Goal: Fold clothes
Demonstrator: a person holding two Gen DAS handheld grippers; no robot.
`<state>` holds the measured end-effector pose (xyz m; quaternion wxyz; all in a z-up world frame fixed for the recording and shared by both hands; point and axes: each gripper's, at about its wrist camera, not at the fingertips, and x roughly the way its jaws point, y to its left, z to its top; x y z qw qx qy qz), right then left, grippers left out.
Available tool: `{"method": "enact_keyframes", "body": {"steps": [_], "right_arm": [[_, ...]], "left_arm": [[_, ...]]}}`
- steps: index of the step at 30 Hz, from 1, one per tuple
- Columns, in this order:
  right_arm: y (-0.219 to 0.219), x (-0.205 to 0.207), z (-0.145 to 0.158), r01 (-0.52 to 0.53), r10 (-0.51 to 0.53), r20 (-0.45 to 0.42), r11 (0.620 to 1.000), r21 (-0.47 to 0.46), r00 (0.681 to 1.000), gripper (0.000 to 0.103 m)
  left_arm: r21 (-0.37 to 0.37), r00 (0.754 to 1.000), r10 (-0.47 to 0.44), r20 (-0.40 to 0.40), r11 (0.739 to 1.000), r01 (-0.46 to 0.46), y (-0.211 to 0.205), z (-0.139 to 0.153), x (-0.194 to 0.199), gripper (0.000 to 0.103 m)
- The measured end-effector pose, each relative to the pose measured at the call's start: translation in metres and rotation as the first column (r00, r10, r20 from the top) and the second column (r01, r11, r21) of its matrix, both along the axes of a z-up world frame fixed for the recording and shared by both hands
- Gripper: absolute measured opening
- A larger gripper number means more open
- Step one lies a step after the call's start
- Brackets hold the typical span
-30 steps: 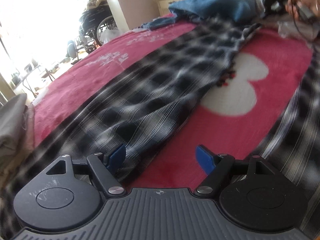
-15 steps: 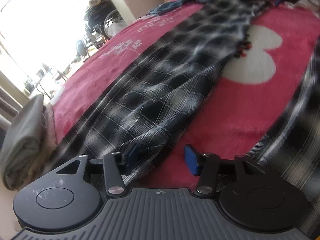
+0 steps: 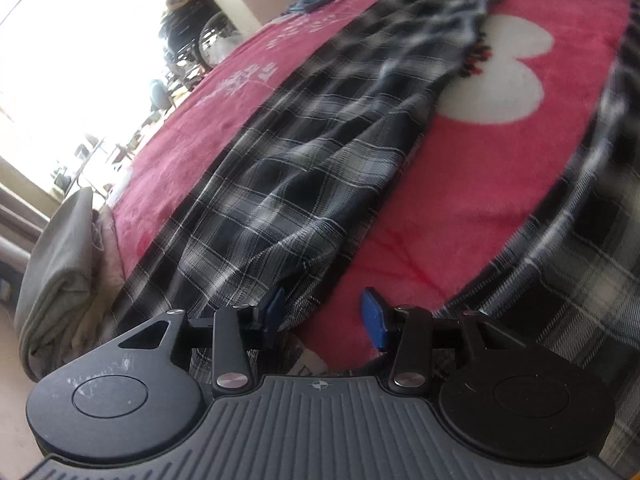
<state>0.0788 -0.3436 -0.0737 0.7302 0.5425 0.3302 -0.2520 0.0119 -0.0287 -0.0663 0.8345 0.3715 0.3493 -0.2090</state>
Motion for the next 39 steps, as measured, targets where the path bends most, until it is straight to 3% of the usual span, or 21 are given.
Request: {"method": "enact_keyframes", "body": {"steps": [4,8,9,12,16,21,23,24,29,32,35,36,39], "right_arm": [[0.002,-0.001,0.003,-0.018,0.017,-0.01,0.999,-0.033,1.0,0.031],[0.001,-0.004,0.006,-0.044,0.042,-0.021,0.994,-0.101,0.999,0.014],[0.002,-0.006,0.008,-0.055,0.053,-0.023,0.99,-0.131,0.998,0.007],[0.007,-0.009,0.033,-0.08,0.084,0.008,0.971,-0.227,0.996,0.006],[0.018,-0.009,0.063,-0.15,0.155,-0.02,0.906,-0.395,0.988,0.006],[0.012,0.007,0.02,-0.248,0.174,-0.217,0.888,-0.386,0.961,0.009],[0.008,-0.003,0.018,-0.205,0.152,-0.167,0.903,-0.378,0.974,0.009],[0.008,-0.009,0.024,-0.178,0.132,-0.141,0.902,-0.393,0.981,0.014],[0.018,-0.028,0.059,-0.168,0.125,-0.115,0.799,-0.577,0.986,0.015],[0.027,-0.018,0.066,-0.266,0.251,-0.105,0.79,-0.553,0.962,0.015],[0.042,0.003,0.062,-0.404,0.406,-0.109,0.769,-0.495,0.907,0.015],[0.048,0.012,0.061,-0.454,0.455,-0.119,0.754,-0.475,0.882,0.015],[0.067,0.053,0.037,-0.611,0.573,-0.233,0.662,-0.434,0.786,0.014]], "left_arm": [[-0.012,1.0,0.003,0.009,1.0,-0.002,-0.002,-0.003,0.005,0.038],[-0.03,1.0,0.005,0.019,1.0,-0.005,-0.003,-0.003,0.008,0.004],[-0.034,1.0,0.006,0.024,0.999,-0.005,-0.003,-0.003,0.008,0.002],[-0.086,0.998,-0.049,0.026,0.995,0.051,0.004,0.015,0.003,0.001],[-0.163,0.978,-0.206,-0.03,0.966,0.199,0.019,0.03,-0.006,0.001],[-0.137,0.951,-0.28,-0.131,0.955,0.262,0.025,0.003,0.0,0.001],[-0.142,0.948,-0.287,-0.139,0.953,0.268,0.027,0.003,0.002,0.001],[-0.149,0.947,-0.29,-0.142,0.952,0.269,0.028,0.005,0.002,0.001],[-0.126,0.931,-0.336,-0.139,0.939,0.32,0.028,0.004,0.0,0.001],[-0.125,0.927,-0.347,-0.145,0.935,0.331,0.026,0.002,0.003,0.001],[-0.131,0.924,-0.351,-0.151,0.934,0.333,0.027,0.002,0.006,0.001],[-0.13,0.924,-0.351,-0.15,0.934,0.334,0.027,0.002,0.005,0.001],[-0.12,0.921,-0.359,-0.148,0.931,0.344,0.027,0.002,0.006,0.001]]}}
